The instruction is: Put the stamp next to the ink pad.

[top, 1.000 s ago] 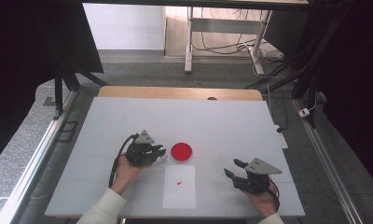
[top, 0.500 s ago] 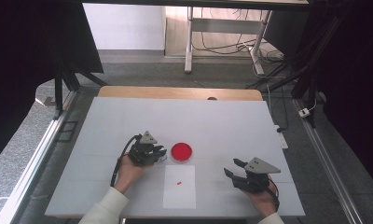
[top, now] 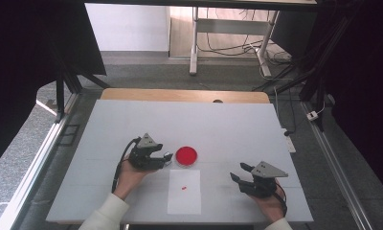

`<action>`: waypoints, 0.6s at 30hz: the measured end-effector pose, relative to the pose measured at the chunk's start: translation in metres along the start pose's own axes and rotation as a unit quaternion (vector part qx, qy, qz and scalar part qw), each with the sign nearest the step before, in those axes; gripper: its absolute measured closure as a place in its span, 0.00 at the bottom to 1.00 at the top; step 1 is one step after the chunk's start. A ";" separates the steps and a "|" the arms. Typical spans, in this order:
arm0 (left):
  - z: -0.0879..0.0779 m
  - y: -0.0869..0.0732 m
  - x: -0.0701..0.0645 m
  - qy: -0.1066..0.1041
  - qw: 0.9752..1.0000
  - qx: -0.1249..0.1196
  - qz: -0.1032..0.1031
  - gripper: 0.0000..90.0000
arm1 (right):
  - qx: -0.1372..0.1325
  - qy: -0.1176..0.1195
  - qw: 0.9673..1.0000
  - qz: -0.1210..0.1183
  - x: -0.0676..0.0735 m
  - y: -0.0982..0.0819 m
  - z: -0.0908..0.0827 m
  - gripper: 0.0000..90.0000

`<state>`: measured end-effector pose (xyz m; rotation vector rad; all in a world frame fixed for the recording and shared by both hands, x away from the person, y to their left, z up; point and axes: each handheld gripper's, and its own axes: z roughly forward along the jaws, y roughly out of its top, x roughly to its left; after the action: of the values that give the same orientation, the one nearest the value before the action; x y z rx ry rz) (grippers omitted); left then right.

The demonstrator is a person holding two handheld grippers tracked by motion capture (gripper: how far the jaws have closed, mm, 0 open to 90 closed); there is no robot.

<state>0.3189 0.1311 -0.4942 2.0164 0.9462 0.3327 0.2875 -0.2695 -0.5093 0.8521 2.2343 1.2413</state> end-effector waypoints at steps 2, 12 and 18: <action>-0.005 -0.002 -0.001 -0.002 1.000 -0.004 0.002 0.42 | 0.001 0.001 1.000 0.001 -0.001 -0.001 0.000 0.48; -0.029 -0.015 -0.008 0.001 1.000 -0.021 0.021 0.37 | -0.001 0.003 1.000 0.004 -0.010 -0.003 -0.004 0.47; -0.050 -0.034 -0.012 0.009 0.999 -0.030 0.035 0.36 | -0.002 0.006 1.000 -0.002 -0.014 -0.005 -0.007 0.47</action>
<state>0.2673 0.1637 -0.4903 1.9975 0.8677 0.4149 0.2911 -0.2859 -0.5092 0.8411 2.2407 1.2528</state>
